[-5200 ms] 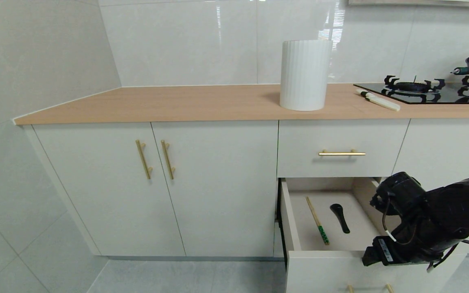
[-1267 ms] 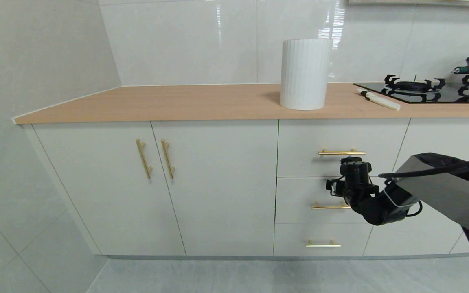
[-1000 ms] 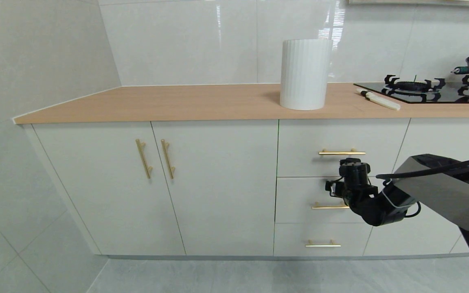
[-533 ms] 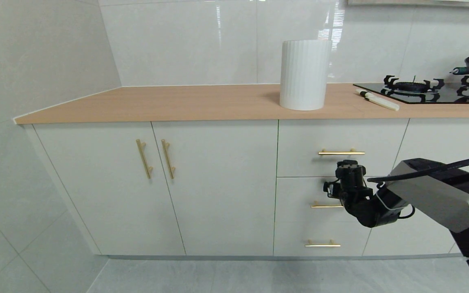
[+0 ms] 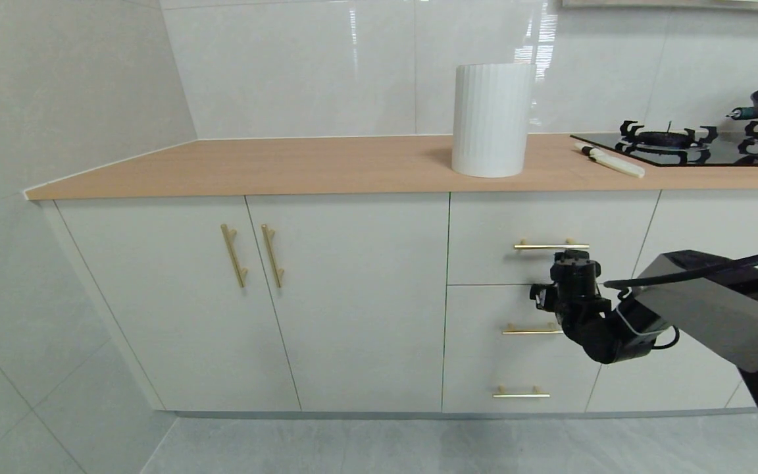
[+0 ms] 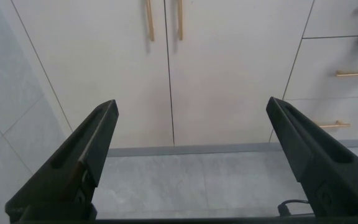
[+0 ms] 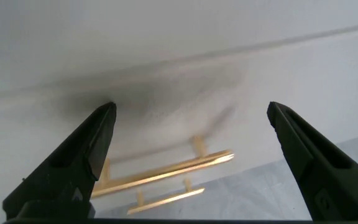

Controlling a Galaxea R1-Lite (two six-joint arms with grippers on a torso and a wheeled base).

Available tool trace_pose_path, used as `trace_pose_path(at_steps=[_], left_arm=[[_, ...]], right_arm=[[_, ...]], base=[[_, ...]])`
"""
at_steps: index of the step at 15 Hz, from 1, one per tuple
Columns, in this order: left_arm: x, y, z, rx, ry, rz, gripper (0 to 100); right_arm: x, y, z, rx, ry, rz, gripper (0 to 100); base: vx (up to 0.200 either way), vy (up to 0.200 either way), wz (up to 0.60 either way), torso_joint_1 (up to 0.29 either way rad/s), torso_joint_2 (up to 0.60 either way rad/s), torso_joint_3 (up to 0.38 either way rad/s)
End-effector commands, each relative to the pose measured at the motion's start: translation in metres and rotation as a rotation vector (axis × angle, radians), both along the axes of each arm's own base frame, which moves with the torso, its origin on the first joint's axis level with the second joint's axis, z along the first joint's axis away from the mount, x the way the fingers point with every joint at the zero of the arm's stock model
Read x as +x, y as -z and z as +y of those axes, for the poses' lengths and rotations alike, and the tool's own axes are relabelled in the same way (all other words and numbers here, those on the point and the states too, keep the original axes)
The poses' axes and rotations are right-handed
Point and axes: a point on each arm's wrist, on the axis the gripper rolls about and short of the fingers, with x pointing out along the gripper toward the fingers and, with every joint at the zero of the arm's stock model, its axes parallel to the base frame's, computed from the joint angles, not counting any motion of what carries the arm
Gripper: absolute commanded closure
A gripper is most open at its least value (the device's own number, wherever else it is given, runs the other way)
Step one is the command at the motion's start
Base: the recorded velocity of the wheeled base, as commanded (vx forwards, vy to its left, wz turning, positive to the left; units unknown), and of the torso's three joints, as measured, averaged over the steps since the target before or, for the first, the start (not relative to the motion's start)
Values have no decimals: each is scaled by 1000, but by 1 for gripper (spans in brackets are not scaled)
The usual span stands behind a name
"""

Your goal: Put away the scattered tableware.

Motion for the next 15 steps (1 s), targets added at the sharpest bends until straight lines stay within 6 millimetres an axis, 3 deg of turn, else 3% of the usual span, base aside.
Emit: trace_pose_path(at_steps=[1,2,3,4,5,6,7,8,10,12,14,15], left_arm=[[0,0,0,0,0,2,0],[0,0,0,0,0,2,0],[0,0,0,0,0,2,0],[0,0,0,0,0,2,0],[0,0,0,0,0,2,0],[0,0,0,0,0,2,0],[0,0,0,0,0,2,0],[0,0,0,0,0,2,0],[0,0,0,0,0,2,0],[0,0,0,0,0,2,0],[0,0,0,0,0,2,0],[0,0,0,0,0,2,0]], right_arm=[[-33,-70,-5,14,-10,-74,0],[-64,-112,-8,0,-29,-122,0],[-85,-130,-13,-24,-35,-133,0],[-96,-138,-15,-26,-36,-141,0],[-124,-158,-22,-20,-35,-173,0],[-131,-163,-23,-20,-34,-185,0],[-151,-176,-28,-14,-30,-215,0],[-190,-199,-36,0,-24,-286,0],[-250,-223,-49,-20,-26,-385,0],[-319,-230,-65,-85,-15,-476,0],[-369,-225,-78,-136,24,-524,0],[-406,-219,-87,-177,63,-538,0]], base=[[0,0,0,0,0,0],[0,0,0,0,0,0],[0,0,0,0,0,0],[0,0,0,0,0,0],[0,0,0,0,0,0],[0,0,0,0,0,0],[0,0,0,0,0,0],[0,0,0,0,0,0],[0,0,0,0,0,0],[0,0,0,0,0,0],[0,0,0,0,0,0],[0,0,0,0,0,0]])
